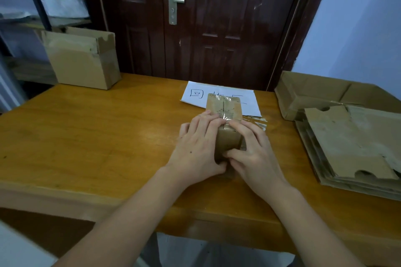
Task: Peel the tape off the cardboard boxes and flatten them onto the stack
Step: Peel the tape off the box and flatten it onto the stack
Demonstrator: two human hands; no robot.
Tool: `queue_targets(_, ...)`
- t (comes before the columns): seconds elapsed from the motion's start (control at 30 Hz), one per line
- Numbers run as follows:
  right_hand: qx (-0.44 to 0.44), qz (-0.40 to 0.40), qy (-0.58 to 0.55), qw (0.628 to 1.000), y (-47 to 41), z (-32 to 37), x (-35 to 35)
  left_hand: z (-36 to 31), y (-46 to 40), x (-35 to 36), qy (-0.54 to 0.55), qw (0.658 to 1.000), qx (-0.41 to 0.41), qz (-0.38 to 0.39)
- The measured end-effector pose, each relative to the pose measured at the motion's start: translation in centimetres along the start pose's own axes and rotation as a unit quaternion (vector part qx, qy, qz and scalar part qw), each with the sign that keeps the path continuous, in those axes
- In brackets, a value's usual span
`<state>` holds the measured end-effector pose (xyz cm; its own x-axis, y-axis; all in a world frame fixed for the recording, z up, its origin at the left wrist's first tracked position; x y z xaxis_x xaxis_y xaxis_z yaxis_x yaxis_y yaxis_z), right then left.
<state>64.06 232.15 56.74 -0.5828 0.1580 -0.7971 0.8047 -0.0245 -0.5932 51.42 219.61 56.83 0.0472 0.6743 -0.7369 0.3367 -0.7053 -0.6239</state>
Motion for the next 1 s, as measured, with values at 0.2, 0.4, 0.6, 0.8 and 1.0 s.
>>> queue_targets(0.2,0.019,0.002,0.021,1.0,-0.1,0.2,0.7,0.3,-0.1,0.1,0.004,1.0,-0.001,0.007)
queue_targets(0.4,0.031,-0.001,-0.007,1.0,0.1,0.5,0.5,0.5,-0.2,-0.1,-0.001,1.0,0.011,0.003)
queue_targets(0.6,0.031,0.007,0.006,0.999,-0.1,0.5,0.6,0.4,-0.2,0.2,0.008,1.0,0.001,-0.003)
queue_targets(0.8,0.038,-0.01,0.006,0.999,-0.1,0.5,1.1,0.5,-0.3,0.3,0.006,1.0,0.0,-0.004)
queue_targets(1.0,0.063,-0.05,-0.062,0.995,-0.2,0.8,1.4,0.8,-0.3,0.2,-0.001,1.0,0.015,-0.002)
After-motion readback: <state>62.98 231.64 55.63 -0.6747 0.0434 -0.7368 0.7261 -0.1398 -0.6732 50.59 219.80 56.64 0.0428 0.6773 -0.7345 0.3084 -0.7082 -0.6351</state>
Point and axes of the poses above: each hand's wrist, its own y-axis away from the middle knuckle, its own x-axis out of the palm, z = x × y, the point moved 2 cm from there along -y, towards the middle knuckle, and after that the axes turned 7 degrees about y, right-handed, at the moved point
